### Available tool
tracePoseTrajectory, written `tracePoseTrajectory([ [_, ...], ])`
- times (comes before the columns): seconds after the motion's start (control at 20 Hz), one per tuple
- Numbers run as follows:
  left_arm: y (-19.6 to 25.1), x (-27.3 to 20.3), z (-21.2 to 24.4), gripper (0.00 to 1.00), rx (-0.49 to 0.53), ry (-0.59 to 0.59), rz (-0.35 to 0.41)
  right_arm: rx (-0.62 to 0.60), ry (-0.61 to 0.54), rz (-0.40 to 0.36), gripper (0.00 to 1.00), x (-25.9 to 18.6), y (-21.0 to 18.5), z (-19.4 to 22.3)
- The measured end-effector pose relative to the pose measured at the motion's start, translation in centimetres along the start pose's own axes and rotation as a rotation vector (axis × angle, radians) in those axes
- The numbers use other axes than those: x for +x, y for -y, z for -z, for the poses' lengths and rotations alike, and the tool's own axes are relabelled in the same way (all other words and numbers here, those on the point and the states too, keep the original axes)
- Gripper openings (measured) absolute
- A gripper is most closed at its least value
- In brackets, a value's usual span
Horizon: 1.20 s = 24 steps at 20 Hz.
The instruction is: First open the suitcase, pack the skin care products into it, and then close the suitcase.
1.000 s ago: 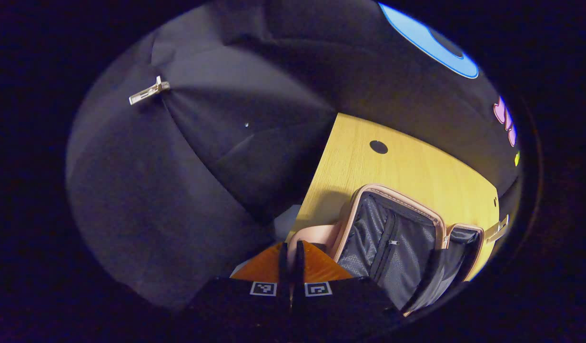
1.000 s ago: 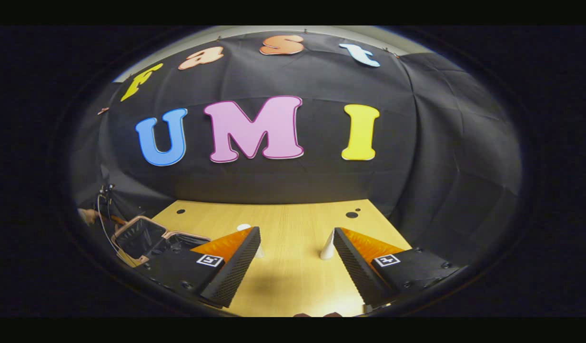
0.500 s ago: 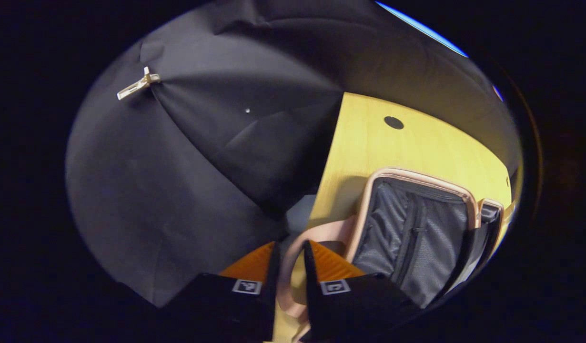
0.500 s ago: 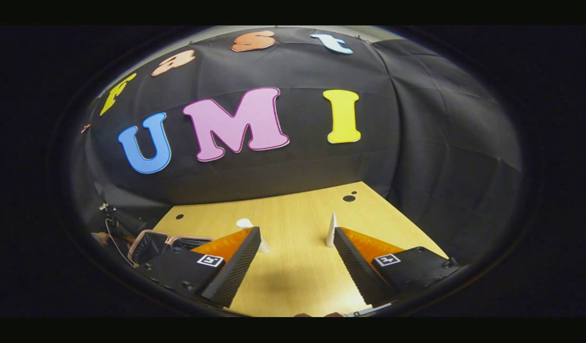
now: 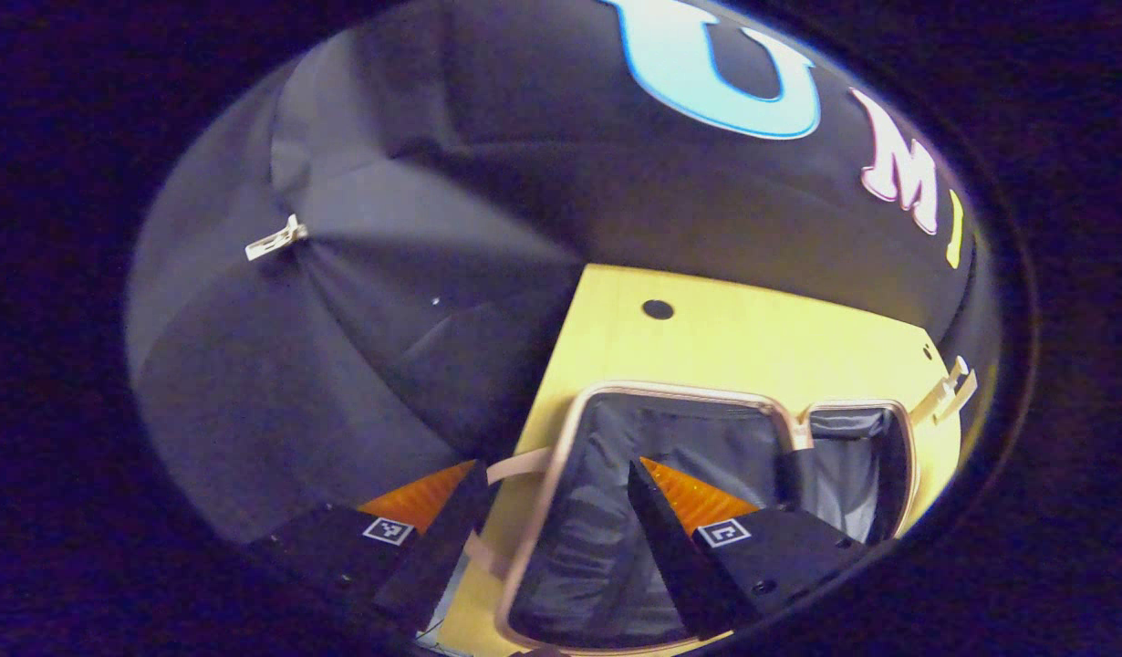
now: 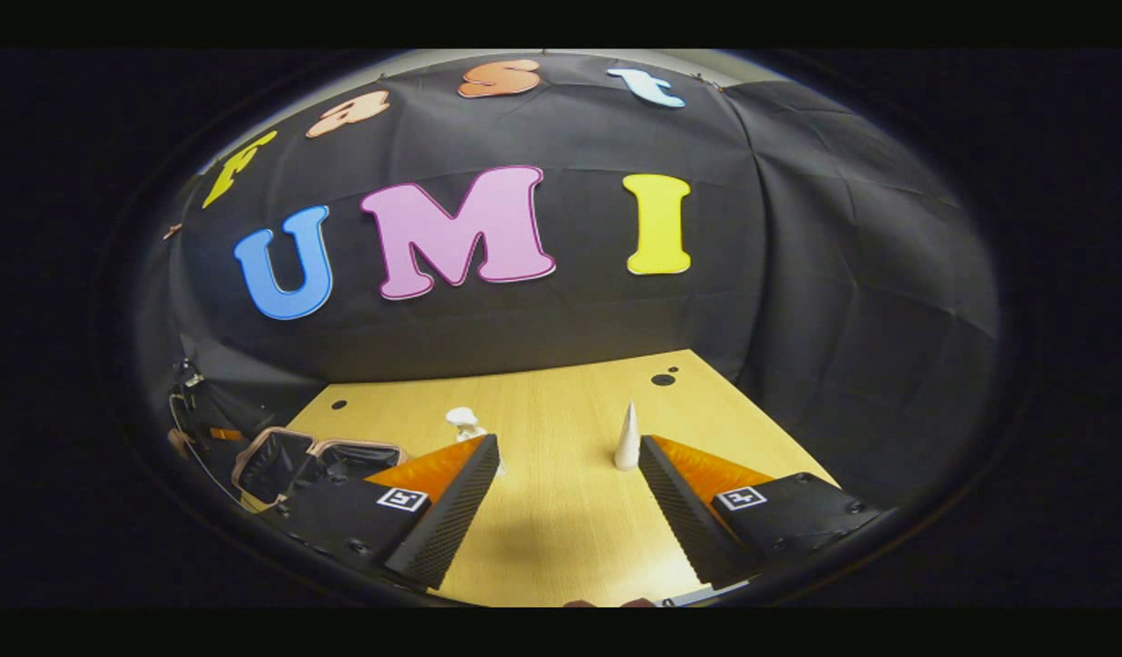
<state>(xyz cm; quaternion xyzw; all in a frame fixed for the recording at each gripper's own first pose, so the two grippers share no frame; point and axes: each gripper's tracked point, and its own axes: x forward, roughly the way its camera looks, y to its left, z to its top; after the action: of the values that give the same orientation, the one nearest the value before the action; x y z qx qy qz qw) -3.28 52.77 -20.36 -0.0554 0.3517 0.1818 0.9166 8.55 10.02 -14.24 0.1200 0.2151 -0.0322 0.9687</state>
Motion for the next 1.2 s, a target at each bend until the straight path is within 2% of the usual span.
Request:
tracePoseTrajectory([
  [0.1,6.8,-2.3,-0.3,0.97,0.036,-0.012,0.082,0.001,-0.011,-0.015,0.99,0.8,0.1,0.5],
  [0.3,22.3,-5.3,0.4,0.97,0.045,-0.036,0.316,-0.023,-0.043,-0.042,0.98,2.3,0.9,1.3],
  [0.55,37.9,-6.9,2.9,0.97,0.103,-0.1,0.489,-0.037,-0.096,-0.05,0.98,6.9,3.4,2.2],
  [0.7,44.6,-5.4,5.3,0.97,0.192,-0.141,0.507,-0.057,-0.159,-0.046,0.98,9.9,5.1,4.2],
  [0.85,48.3,-3.5,4.9,0.97,0.22,-0.19,0.518,-0.033,-0.229,-0.043,0.99,12.8,6.5,6.3],
  [1.05,51.4,0.4,4.7,0.97,0.183,-0.192,0.482,-0.037,-0.28,-0.034,0.98,16.3,8.0,8.7],
  [1.2,52.2,3.8,4.1,0.96,0.141,-0.168,0.455,-0.034,-0.266,-0.036,0.98,19.4,7.9,9.8],
])
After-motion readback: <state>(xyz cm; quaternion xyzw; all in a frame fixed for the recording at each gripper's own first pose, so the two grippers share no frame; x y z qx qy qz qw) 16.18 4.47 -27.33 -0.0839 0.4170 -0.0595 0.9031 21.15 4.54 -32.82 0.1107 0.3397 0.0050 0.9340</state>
